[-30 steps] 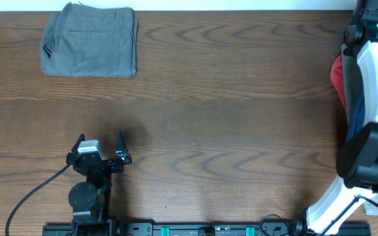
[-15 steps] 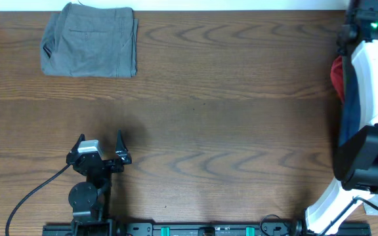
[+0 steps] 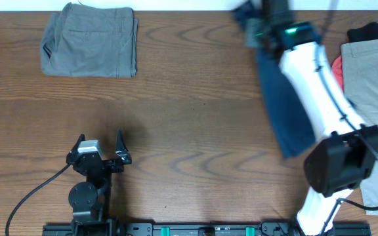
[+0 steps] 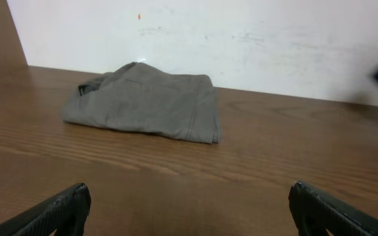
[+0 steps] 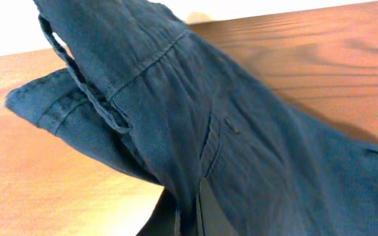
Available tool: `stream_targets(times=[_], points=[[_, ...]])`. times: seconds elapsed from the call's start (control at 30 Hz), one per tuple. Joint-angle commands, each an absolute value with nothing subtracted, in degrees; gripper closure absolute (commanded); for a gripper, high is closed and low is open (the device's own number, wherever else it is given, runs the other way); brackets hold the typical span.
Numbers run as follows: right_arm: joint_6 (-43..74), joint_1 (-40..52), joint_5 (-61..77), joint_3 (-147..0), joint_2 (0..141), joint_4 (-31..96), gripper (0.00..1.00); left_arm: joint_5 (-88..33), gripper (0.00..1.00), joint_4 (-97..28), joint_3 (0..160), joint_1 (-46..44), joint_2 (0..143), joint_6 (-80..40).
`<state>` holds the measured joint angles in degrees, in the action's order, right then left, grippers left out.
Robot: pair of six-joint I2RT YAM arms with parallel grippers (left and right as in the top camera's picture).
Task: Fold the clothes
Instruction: 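Lift the blue shorts with the right gripper and carry them leftward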
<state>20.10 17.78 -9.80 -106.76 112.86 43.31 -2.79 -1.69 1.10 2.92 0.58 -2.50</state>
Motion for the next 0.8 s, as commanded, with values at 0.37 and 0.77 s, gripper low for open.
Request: stream_targets(times=[0.37, 0.77], points=[[27.1, 41.6, -4.4, -107.8, 121.9, 43.6, 0.99, -2.1, 0.02, -3.8, 0.2, 3.2, 0.2, -1.5], [28.7, 52.4, -3.2, -107.8, 121.8, 47.9, 0.98, -2.1, 0.02, -3.8, 0.2, 3.2, 0.2, -1.5]])
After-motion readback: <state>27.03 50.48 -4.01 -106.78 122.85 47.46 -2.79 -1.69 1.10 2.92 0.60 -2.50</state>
